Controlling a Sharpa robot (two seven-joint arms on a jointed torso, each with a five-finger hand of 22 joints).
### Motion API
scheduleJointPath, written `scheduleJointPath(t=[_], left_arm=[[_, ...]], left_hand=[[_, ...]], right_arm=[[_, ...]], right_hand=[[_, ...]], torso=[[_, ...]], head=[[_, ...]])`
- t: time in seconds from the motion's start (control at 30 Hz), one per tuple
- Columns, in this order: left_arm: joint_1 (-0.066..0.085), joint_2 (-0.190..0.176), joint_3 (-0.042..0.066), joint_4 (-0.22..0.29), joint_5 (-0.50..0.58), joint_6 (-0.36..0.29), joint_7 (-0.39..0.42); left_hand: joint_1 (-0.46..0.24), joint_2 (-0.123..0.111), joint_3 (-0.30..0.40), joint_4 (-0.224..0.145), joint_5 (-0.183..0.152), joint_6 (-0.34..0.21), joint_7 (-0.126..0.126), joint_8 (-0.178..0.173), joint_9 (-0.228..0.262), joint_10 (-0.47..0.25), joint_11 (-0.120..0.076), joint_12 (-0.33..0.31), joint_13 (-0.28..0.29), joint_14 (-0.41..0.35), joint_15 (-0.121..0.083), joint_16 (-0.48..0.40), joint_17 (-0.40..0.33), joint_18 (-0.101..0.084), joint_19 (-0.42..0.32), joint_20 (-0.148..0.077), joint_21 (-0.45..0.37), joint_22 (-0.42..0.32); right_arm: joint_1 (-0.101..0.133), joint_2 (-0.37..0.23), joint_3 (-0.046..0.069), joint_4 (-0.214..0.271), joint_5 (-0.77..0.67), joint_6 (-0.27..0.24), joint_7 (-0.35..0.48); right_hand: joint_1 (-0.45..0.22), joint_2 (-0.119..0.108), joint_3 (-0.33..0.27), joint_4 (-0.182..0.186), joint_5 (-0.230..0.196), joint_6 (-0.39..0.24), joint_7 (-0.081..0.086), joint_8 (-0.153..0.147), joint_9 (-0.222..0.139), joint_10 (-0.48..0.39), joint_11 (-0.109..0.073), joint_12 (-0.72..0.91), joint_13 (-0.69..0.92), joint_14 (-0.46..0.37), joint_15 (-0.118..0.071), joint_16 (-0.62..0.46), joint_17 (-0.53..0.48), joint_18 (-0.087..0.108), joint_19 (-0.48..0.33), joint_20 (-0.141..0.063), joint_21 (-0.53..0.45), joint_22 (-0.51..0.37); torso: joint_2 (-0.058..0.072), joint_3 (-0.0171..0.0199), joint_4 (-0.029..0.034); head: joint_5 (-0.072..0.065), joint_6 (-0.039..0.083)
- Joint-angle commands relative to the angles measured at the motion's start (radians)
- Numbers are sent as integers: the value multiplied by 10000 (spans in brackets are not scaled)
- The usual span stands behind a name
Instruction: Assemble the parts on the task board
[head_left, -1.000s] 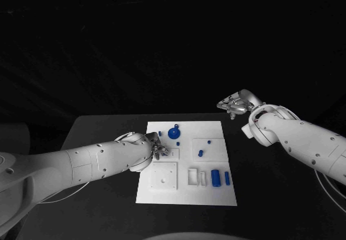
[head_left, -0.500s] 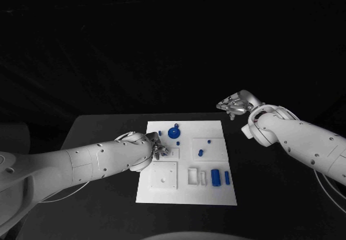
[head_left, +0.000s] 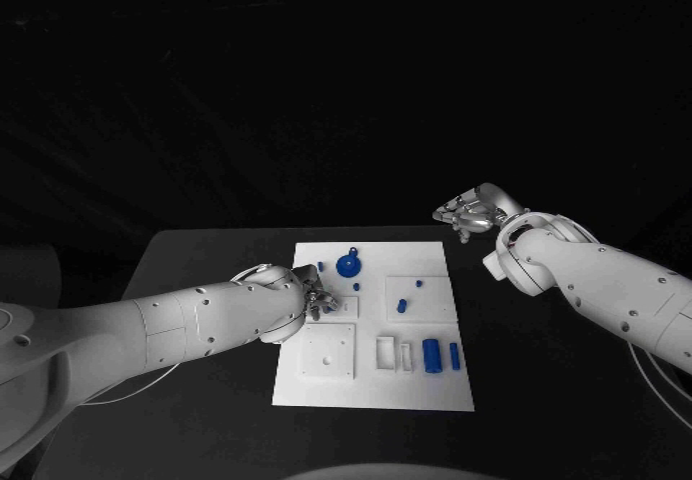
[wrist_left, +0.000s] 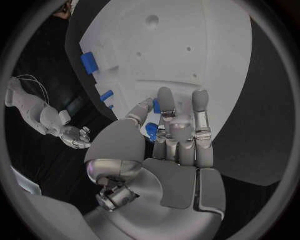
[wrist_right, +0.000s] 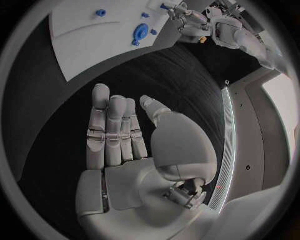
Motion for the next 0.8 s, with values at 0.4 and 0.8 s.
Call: scheduleJointPath(t=[0.4,0.8], left_arm=[[-61,66,-44,-225,-79,322,-249],[-11,120,-36,-352,33,807,-247]], left_hand=[[80,257,349,-241,47,1330,-1006,-78,2047,402,-202,73,-53,6,-68,50,-4,-39,11,14,51,183],[-30,296,452,-399,210,1324,-1004,-84,2134,401,-202,104,-106,7,-66,82,25,-42,-9,13,71,181]], right_arm=[[-59,36,7,-43,19,169,-1],[-83,58,7,-85,19,248,-38]], right_hand=[[-113,1,65,15,129,-57,2,-31,-12,-62,13,54,-11,-37,4,44,-6,128,190,-6,-65,101],[-82,8,88,-29,131,-43,0,-27,-9,-69,11,54,-9,-42,3,45,-5,127,188,-7,-74,106]], torso=[[2,3,-11],[6,13,-20]], head=[[-6,8],[-49,10]])
